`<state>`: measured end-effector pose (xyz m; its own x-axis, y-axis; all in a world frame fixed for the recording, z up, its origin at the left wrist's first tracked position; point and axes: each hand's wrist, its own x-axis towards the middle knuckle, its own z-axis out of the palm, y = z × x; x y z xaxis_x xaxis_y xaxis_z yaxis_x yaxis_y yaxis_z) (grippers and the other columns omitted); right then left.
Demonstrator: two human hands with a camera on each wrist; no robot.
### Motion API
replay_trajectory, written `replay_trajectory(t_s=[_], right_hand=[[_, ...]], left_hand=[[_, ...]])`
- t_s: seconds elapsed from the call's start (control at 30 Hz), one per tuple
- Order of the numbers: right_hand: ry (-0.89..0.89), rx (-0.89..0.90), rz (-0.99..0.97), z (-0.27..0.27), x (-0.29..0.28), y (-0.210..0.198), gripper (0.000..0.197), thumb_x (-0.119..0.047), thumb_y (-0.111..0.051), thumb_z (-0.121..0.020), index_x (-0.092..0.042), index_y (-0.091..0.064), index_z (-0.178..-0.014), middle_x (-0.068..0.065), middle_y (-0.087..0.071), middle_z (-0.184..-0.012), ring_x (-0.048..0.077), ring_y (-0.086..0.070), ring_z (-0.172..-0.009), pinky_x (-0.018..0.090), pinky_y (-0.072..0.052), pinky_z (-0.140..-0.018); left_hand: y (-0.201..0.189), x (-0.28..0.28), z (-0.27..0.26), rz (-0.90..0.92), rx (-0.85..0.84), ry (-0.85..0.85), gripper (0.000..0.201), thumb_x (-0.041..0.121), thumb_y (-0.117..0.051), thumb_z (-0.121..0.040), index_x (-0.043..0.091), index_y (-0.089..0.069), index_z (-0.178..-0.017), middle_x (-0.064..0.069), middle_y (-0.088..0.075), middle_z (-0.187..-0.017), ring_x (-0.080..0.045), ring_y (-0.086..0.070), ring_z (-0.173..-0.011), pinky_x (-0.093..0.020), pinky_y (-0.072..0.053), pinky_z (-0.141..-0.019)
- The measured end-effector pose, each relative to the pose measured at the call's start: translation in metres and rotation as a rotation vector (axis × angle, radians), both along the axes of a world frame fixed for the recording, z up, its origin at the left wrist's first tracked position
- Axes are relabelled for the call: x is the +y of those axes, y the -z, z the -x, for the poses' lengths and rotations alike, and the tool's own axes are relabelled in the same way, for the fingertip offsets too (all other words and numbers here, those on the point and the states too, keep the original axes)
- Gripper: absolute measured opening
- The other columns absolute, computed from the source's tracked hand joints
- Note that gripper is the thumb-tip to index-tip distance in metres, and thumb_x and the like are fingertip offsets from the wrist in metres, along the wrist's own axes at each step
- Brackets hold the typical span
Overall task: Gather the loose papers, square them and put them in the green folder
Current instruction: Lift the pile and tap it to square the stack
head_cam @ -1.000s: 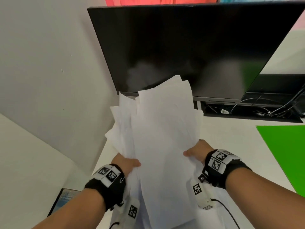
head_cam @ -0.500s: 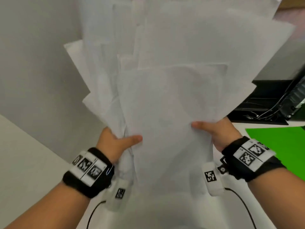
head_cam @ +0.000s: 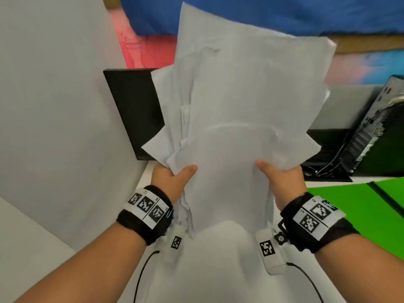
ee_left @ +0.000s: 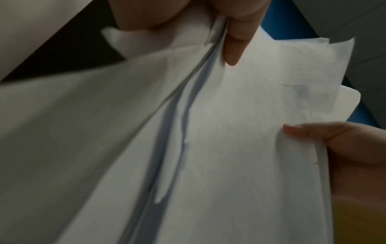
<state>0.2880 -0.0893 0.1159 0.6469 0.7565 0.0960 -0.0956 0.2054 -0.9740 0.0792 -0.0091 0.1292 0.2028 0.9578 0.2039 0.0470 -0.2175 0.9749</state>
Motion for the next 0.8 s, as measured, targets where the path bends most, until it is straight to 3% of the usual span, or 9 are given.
replay_trajectory(t_s=[0.1, 0.2, 0.3, 0.4, 0.47, 0.57, 0.63, 0.73, 0.8], right_hand=[[-0.027, -0.059, -0.003, -0.016, -0.002, 0.006, 0.038, -0.003, -0.074, -0.072, -0.021, -0.06, -0.102, -0.007, -0.067, -0.094, 0.007, -0.066, -0.084, 0.018, -0.052, -0.069], [-0.173, -0.087, -0.029, -0.038, -0.007, 0.0, 0.06, -0.018, -0.086, -0.053, -0.01, -0.063, -0.108, 0.005, -0.072, -0.098, 0.018, -0.069, -0.09, 0.018, -0.054, -0.067], [-0.326, -0.065, -0.02, -0.048, -0.005, -0.01, 0.082, -0.037, -0.092, -0.032, -0.013, -0.066, -0.105, 0.005, -0.074, -0.101, 0.021, -0.07, -0.094, 0.028, -0.056, -0.073], [-0.284, -0.091, -0.026, -0.036, 0.004, -0.019, 0.051, -0.013, -0.087, -0.052, -0.02, -0.066, -0.098, 0.002, -0.074, -0.095, 0.016, -0.071, -0.088, 0.033, -0.058, -0.076], [-0.156, -0.102, -0.049, -0.023, 0.006, -0.026, 0.036, 0.0, -0.075, -0.069, -0.017, -0.064, -0.098, -0.003, -0.069, -0.091, 0.007, -0.068, -0.077, 0.025, -0.057, -0.073], [-0.043, -0.083, -0.146, -0.007, 0.0, -0.036, 0.032, 0.0, -0.07, -0.075, -0.016, -0.063, -0.102, -0.006, -0.067, -0.092, 0.001, -0.067, -0.074, 0.013, -0.054, -0.065], [-0.019, -0.11, -0.19, -0.002, -0.006, -0.037, 0.041, -0.001, -0.072, -0.074, -0.015, -0.06, -0.11, 0.0, -0.068, -0.1, 0.004, -0.068, -0.085, 0.021, -0.056, -0.072], [-0.059, -0.173, -0.176, 0.0, -0.007, -0.029, 0.067, -0.009, -0.077, -0.065, -0.011, -0.048, -0.125, 0.012, -0.063, -0.115, 0.024, -0.064, -0.103, 0.041, -0.055, -0.084], [-0.049, -0.151, -0.136, 0.0, -0.008, -0.025, 0.061, -0.01, -0.076, -0.065, -0.011, -0.05, -0.121, 0.013, -0.063, -0.114, 0.027, -0.064, -0.102, 0.049, -0.053, -0.088]], left_hand=[[0.002, 0.009, 0.007, 0.053, -0.059, 0.044, 0.029, 0.001, -0.072, -0.074, 0.028, -0.068, -0.085, 0.003, -0.072, -0.09, -0.015, -0.069, -0.089, -0.027, -0.056, -0.077], [-0.005, 0.013, 0.024, 0.061, -0.102, 0.161, 0.04, -0.015, -0.066, -0.071, 0.019, -0.066, -0.091, 0.004, -0.075, -0.08, -0.009, -0.071, -0.077, -0.02, -0.057, -0.064], [-0.01, 0.015, 0.029, 0.072, -0.046, 0.255, 0.045, -0.017, -0.073, -0.061, 0.016, -0.065, -0.09, 0.008, -0.076, -0.075, -0.007, -0.072, -0.072, -0.019, -0.056, -0.061], [-0.013, 0.015, 0.017, 0.041, 0.036, 0.218, 0.041, -0.001, -0.078, -0.061, 0.025, -0.063, -0.089, 0.008, -0.074, -0.08, -0.007, -0.069, -0.08, -0.016, -0.056, -0.067], [-0.017, 0.011, 0.006, 0.022, 0.032, 0.163, 0.033, 0.002, -0.071, -0.075, 0.03, -0.06, -0.089, 0.008, -0.068, -0.088, -0.012, -0.065, -0.086, -0.018, -0.054, -0.071], [-0.025, -0.002, 0.0, -0.009, -0.047, 0.126, 0.023, 0.011, -0.065, -0.082, 0.033, -0.061, -0.088, 0.011, -0.068, -0.088, -0.007, -0.067, -0.083, -0.02, -0.055, -0.072], [-0.027, -0.009, 0.002, -0.03, -0.074, 0.123, 0.022, 0.014, -0.066, -0.08, 0.027, -0.064, -0.097, 0.009, -0.071, -0.091, -0.004, -0.069, -0.083, -0.02, -0.057, -0.072], [-0.022, -0.011, 0.003, -0.027, -0.027, 0.126, 0.039, 0.01, -0.071, -0.075, 0.013, -0.061, -0.113, 0.003, -0.07, -0.099, -0.006, -0.069, -0.088, -0.021, -0.056, -0.072], [-0.018, -0.01, 0.003, -0.006, 0.038, 0.118, 0.043, 0.011, -0.072, -0.075, 0.015, -0.059, -0.116, 0.003, -0.068, -0.103, -0.012, -0.067, -0.097, -0.026, -0.055, -0.08]])
